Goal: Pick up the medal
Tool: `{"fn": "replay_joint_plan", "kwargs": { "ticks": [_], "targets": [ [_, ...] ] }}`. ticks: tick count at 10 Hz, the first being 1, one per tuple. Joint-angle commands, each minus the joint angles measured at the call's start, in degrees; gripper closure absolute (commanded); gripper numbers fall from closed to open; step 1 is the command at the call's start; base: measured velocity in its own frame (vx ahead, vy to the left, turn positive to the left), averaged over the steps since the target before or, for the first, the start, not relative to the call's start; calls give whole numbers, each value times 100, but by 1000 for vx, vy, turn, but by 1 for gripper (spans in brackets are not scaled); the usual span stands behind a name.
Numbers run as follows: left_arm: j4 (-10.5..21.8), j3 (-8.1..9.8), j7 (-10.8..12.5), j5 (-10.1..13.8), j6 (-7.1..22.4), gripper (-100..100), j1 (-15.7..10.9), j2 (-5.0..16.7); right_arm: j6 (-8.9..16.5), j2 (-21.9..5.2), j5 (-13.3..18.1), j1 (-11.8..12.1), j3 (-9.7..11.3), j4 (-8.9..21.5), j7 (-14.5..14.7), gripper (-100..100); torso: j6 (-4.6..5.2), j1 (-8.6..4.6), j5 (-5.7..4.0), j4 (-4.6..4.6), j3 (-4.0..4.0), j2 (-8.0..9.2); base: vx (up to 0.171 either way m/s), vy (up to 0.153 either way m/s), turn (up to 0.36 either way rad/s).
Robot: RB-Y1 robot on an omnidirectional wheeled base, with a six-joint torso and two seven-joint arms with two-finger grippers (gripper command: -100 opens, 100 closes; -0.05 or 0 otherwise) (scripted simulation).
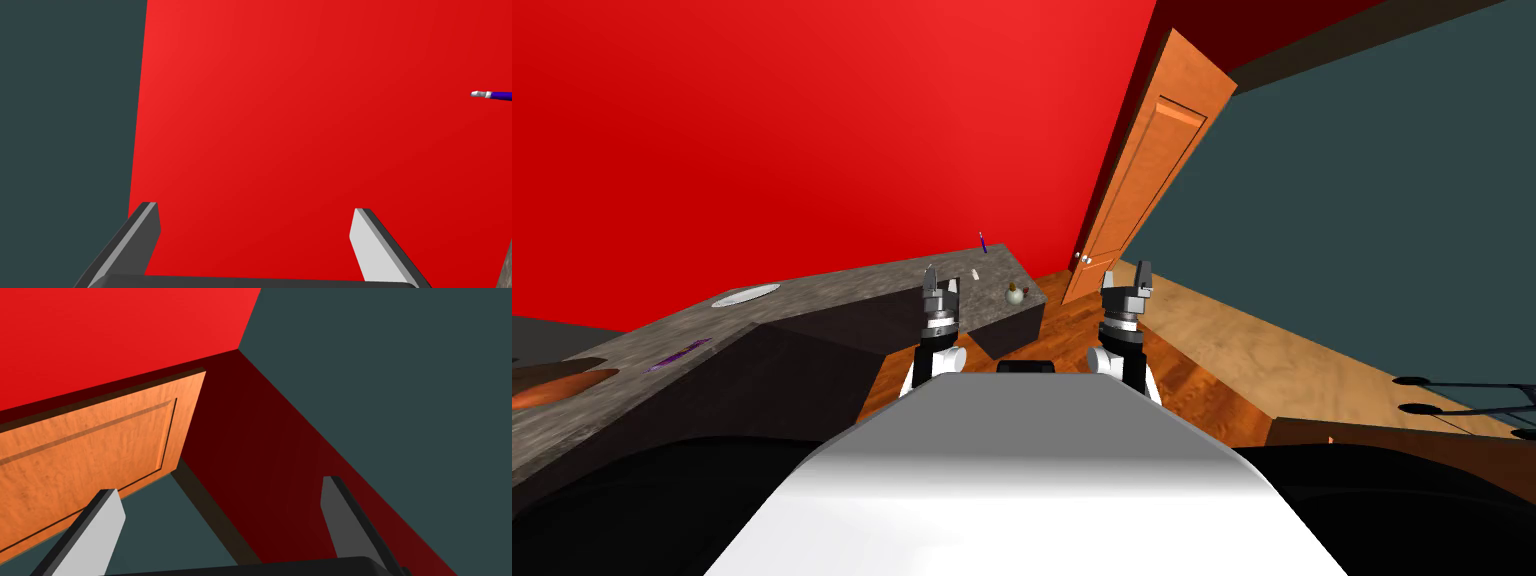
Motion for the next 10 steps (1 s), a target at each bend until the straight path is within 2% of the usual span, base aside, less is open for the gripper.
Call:
{"fn": "replay_joint_plan", "kwargs": {
  "ticks": [1,5,6,7,8,9,10],
  "targets": [
    [72,21,9,60,199,-100,-178,188,0,0,0,0,0,0,0,0,0,0,0,0,0,0,-20,-29,-89],
    [363,89,62,277,842,-100,-786,514,0,1,0,-1,1,0,0,0,2,-32,-7,4,11,19,-52,-81,-88],
    [363,89,62,277,906,-100,-786,514,0,1,0,-1,1,0,0,0,2,-37,-8,4,9,15,-20,-70,-27],
    [473,111,85,354,1142,-100,-989,593,0,1,0,0,1,0,0,0,0,-28,-7,2,6,10,-20,-59,-62],
    [473,111,85,354,1150,-100,-989,593,0,1,0,0,1,0,0,0,1,-24,-6,2,5,8,-17,-43,-44],
    [598,134,112,437,1397,-100,-1208,672,0,0,0,0,0,0,0,0,0,-17,-4,2,4,7,-21,-63,-93],
    [598,134,112,437,1417,-100,-1208,672,0,1,0,-1,1,0,0,0,2,-23,-5,1,4,7,-22,-51,-37]
  ]
}}
